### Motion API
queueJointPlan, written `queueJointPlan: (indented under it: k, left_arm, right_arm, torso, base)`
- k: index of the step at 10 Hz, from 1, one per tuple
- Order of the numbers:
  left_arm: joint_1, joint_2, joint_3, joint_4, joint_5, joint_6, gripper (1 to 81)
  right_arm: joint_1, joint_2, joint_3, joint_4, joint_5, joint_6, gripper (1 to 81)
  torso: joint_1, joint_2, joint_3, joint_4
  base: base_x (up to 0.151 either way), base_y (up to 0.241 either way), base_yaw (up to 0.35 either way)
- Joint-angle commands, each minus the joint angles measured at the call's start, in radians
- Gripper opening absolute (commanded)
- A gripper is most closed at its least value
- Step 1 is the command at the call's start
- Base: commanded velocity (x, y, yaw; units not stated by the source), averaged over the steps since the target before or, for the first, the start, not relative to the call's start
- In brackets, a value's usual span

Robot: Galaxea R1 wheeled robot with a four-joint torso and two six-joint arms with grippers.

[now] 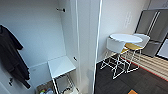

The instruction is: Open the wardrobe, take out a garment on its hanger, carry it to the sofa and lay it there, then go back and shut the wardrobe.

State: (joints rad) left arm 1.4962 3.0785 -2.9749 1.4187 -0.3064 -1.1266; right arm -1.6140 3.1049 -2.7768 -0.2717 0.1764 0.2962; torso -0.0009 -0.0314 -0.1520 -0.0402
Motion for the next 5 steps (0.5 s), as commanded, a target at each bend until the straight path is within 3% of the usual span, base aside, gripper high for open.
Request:
queueJointPlan:
  k: [1, 5]
  left_arm:
    - [-0.035, -0.003, -0.010, 0.002, 0.035, 0.001, 81.1]
    - [-0.035, -0.001, -0.010, 0.002, 0.035, 0.001, 81.1]
  right_arm:
    - [0.024, 0.008, 0.005, -0.004, -0.048, -0.002, 81.1]
    - [0.025, 0.008, 0.002, -0.004, -0.048, -0.002, 81.1]
  torso:
    - [0.001, 0.000, 0.000, 0.000]
    - [0.001, 0.000, 0.000, 0.000]
  base:
    - [0.000, 0.000, 0.340]
    - [0.000, 0.000, 0.341]
